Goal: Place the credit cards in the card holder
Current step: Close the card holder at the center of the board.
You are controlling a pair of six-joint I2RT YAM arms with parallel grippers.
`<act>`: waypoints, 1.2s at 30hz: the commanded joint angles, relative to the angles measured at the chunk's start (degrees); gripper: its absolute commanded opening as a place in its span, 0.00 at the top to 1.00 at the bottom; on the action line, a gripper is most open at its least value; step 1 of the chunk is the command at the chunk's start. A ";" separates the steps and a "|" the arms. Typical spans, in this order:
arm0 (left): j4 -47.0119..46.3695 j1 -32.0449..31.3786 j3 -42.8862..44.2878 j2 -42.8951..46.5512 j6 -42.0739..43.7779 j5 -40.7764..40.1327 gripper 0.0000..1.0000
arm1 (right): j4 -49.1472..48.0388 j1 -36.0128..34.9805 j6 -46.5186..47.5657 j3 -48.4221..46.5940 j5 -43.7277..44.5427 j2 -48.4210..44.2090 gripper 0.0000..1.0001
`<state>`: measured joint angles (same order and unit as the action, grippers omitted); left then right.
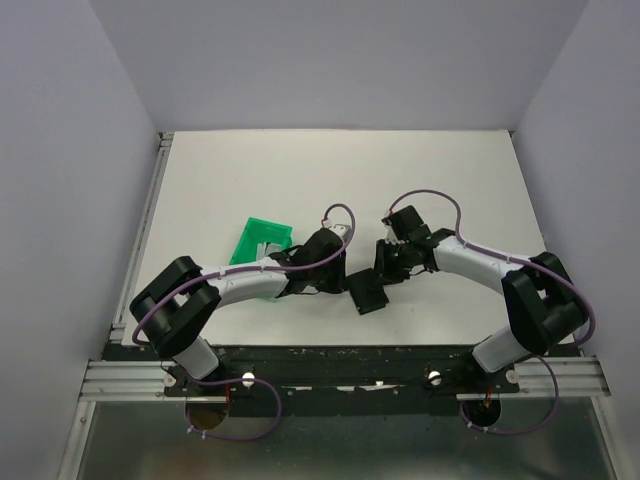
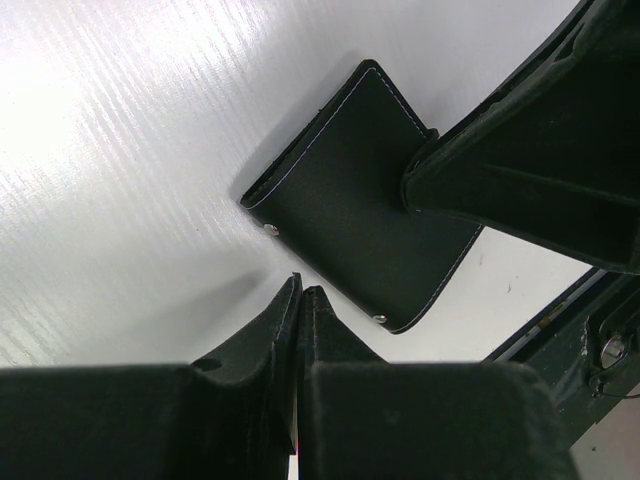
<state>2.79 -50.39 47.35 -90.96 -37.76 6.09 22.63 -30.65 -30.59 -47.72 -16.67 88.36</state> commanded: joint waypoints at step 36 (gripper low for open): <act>-0.50 -0.32 -0.07 1.22 -0.39 -0.72 0.91 | 14.72 -8.72 -1.31 -10.81 16.22 9.11 0.86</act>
<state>2.74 -50.39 47.35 -90.96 -37.80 6.09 33.98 -37.93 -30.72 -58.15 -4.38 94.65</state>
